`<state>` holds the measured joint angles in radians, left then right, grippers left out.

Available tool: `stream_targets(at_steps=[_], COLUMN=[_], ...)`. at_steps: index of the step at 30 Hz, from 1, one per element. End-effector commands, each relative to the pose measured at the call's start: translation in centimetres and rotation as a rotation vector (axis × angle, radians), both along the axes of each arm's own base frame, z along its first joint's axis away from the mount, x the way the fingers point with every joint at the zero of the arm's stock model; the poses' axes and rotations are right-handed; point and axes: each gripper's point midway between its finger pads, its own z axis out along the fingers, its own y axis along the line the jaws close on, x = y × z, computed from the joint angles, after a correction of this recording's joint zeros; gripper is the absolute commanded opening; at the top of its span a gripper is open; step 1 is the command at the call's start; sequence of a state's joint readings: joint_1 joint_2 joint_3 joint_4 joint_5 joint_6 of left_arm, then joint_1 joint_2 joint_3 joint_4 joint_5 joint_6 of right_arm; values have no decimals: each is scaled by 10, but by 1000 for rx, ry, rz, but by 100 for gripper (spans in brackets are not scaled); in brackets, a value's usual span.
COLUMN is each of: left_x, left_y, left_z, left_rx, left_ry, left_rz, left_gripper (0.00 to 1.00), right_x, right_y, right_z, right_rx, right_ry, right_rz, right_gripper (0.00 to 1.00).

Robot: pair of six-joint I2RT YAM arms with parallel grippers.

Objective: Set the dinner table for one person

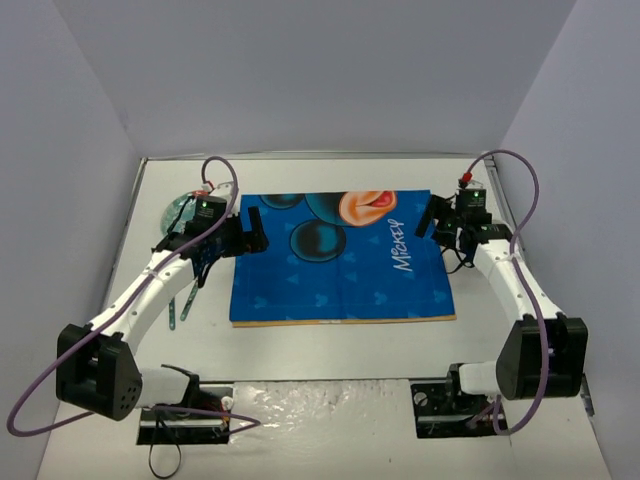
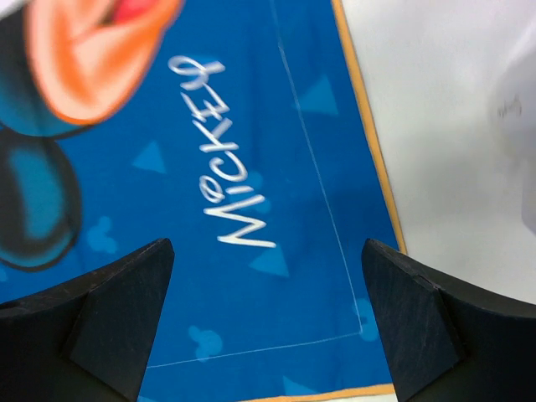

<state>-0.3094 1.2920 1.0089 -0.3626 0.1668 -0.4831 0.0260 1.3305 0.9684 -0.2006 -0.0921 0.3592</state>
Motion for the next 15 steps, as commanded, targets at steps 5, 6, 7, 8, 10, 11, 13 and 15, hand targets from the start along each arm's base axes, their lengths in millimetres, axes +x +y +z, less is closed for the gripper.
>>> stream_targets(at_steps=[5, 6, 7, 8, 10, 11, 13, 15], left_x=[3, 2, 1, 0, -2, -3, -4, -5], left_y=[6, 6, 6, 7, 7, 6, 6, 7], left_z=[23, 21, 20, 19, 15, 13, 11, 9], left_rx=[-34, -33, -33, -33, -33, -35, -34, -30], left_ry=[-123, -117, -114, -112, -105, -99, -95, -90], left_rz=[23, 22, 23, 25, 25, 23, 19, 22], left_gripper=[97, 97, 97, 97, 97, 97, 97, 97], right_x=[-6, -5, -5, -5, -4, -4, -2, 0], right_y=[-14, -15, -15, -16, -16, -15, -14, -16], right_z=[-61, -65, -71, -77, -89, -93, -95, -90], right_rx=[-8, -3, -5, -8, -12, -9, -6, -9], right_ry=[141, 142, 148, 154, 175, 184, 189, 170], right_rz=[-108, -118, -123, -127, -126, -124, -120, -126], right_gripper=[92, 92, 92, 92, 91, 91, 91, 91])
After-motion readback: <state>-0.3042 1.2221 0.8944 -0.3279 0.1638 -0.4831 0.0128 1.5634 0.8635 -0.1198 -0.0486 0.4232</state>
